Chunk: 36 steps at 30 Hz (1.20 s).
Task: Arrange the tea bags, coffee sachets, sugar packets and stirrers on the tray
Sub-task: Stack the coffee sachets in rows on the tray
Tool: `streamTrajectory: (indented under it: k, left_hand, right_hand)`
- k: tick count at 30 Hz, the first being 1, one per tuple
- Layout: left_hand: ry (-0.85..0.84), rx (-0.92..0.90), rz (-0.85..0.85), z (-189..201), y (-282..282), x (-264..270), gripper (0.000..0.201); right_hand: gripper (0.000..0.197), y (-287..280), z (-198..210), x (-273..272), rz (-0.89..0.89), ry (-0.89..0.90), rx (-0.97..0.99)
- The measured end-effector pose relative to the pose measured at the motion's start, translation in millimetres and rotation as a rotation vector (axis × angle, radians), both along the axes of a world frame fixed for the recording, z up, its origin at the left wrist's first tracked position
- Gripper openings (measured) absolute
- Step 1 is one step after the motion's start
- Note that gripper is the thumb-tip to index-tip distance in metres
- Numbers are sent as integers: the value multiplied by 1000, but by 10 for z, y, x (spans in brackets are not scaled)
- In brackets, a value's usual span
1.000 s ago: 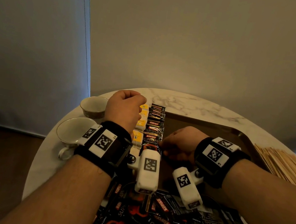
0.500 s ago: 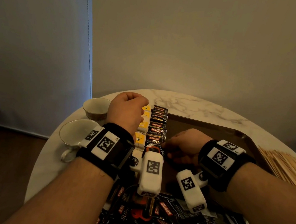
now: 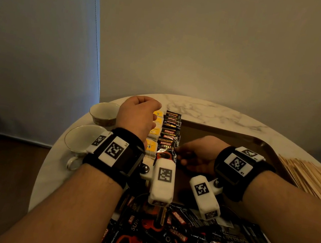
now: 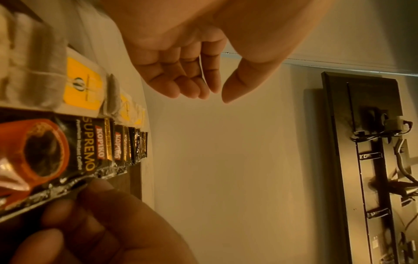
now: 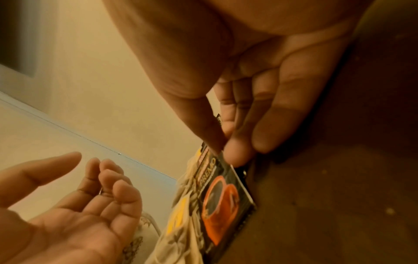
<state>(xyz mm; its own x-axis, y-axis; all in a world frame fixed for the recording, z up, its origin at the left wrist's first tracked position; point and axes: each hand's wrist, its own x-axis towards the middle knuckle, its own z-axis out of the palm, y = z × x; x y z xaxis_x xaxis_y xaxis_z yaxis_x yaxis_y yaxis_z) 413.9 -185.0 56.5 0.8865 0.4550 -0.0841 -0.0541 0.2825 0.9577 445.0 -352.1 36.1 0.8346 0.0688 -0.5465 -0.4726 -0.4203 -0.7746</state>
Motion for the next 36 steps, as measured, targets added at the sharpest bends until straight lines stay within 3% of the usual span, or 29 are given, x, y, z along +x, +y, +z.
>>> streamTrajectory:
  k: [5, 9, 12, 19, 24, 27, 32, 34, 36]
  left_hand:
    - [-33, -68, -67, 128, -57, -163, 7]
    - [-84, -53, -119, 281, -105, -478, 5]
    - [-83, 65, -222, 301, -64, -843, 7]
    - [190, 425, -387, 81, 293, -1603, 7]
    - [479, 670, -473, -15, 391, -1924, 41]
    - [603, 887, -550, -58, 360, -2018, 62]
    - [626, 1100, -570, -108, 250, -1977, 92]
    - [625, 1107, -567, -129, 233, -1929, 93]
    - [606, 1085, -541, -155, 240, -1882, 82]
  right_hand:
    - [20, -42, 176, -165, 24, -73, -2]
    - [22, -137, 361, -425, 286, -327, -272]
    - [28, -190, 447, -712, 496, -358, -388]
    - [82, -198, 589, -1377, 955, -337, -668]
    - [105, -128, 477, -1672, 1161, -397, -879]
    - [95, -62, 440, -1753, 1148, -542, -982]
    - [63, -5, 452, -1786, 1059, -637, -918]
    - [55, 22, 450, -1789, 1020, -691, -902]
    - [51, 52, 435, -1773, 993, -715, -894]
